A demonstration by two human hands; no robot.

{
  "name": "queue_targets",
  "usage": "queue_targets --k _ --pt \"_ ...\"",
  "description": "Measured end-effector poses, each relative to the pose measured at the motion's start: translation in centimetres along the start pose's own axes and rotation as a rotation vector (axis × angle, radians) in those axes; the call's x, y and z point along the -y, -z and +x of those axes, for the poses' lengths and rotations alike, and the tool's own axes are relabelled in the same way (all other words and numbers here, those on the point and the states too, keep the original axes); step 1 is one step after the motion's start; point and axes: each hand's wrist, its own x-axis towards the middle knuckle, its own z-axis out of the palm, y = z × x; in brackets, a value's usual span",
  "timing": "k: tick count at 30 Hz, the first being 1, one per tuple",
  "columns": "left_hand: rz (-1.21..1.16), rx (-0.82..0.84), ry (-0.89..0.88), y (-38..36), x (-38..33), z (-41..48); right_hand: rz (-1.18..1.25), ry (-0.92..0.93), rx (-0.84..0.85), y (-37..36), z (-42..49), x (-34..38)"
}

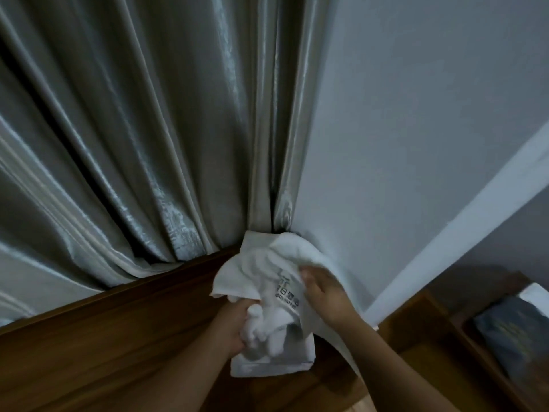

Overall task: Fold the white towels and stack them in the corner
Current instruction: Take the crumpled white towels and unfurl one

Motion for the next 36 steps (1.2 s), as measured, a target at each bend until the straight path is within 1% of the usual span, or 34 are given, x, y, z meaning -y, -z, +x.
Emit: queue_targets --k 1,2,3,4,5,7,8,10,12,14,16,18,20,25,27,29,33,36 --pt "-0.002 0.008 -0.01 0.7 0.2 -0.1 -0.125 -0.006 -0.103 -0.4 0.5 -1.2" --pt "-0.011 0.035 -0.02 1.2 0.3 -0.2 -0.297 -0.011 -0.147 -0.9 0.8 -2.1" --pt "-0.024 0.048 -0.025 1.6 0.4 -0.1 -0.452 -0.018 -0.159 -1.5 1.0 -2.8" --pt "-0.043 0.059 -0.021 2.0 0.5 -0.3 -0.553 -0.019 -0.158 -2.1 1.1 -3.3" --pt "-0.046 0.05 -0.008 2.4 0.6 -0.2 -0.603 -0.014 -0.162 -2.5 1.0 -3.3" --pt "-0.073 0.051 -0.011 3.0 0.5 -0.3 -0.623 -0.015 -0.233 -2.7 0.8 -3.2" --pt "-0.086 0.061 -0.025 3.4 0.4 -0.4 -0.613 0.002 -0.293 -2.9 0.7 -3.5" --pt "-0.101 0.06 -0.047 4.0 0.0 -0.7 -0.492 -0.008 -0.332 -3.4 0.4 -4.5" --pt "-0.096 0.05 -0.053 4.5 0.1 -0.6 -0.35 -0.11 -0.309 -3.6 0.2 -5.7" --pt "-0.06 0.032 -0.054 4.5 0.3 -0.7 -0.304 -0.169 -0.265 -3.4 0.2 -6.4" --pt "-0.038 0.033 -0.048 4.1 0.4 -0.9 -0.291 -0.183 -0.238 -2.8 0.4 -6.1" --pt "-0.034 0.057 -0.045 3.7 0.5 -1.2 -0.281 -0.174 -0.273 -1.6 0.4 -4.5" --pt "-0.049 0.069 -0.039 3.5 0.4 -1.4 -0.276 -0.119 -0.339 0.1 0.2 -2.7" --pt "-0.096 0.073 -0.072 3.0 -0.6 -2.9 -0.299 0.017 -0.439 5.6 -1.5 3.9" --pt "-0.111 0.056 -0.09 2.8 -1.1 -3.6 -0.241 0.1 -0.501 7.1 -2.5 7.1" --pt "-0.114 0.043 -0.129 2.8 -1.8 -4.7 -0.154 0.168 -0.528 7.7 -3.5 10.2" --pt "-0.129 -0.013 -0.191 4.7 -3.6 -8.0 0.088 0.251 -0.459 6.7 -5.9 16.3" --pt "-0.162 -0.024 -0.25 8.2 -4.1 -11.0 0.229 0.308 -0.369 3.7 -8.1 20.1"
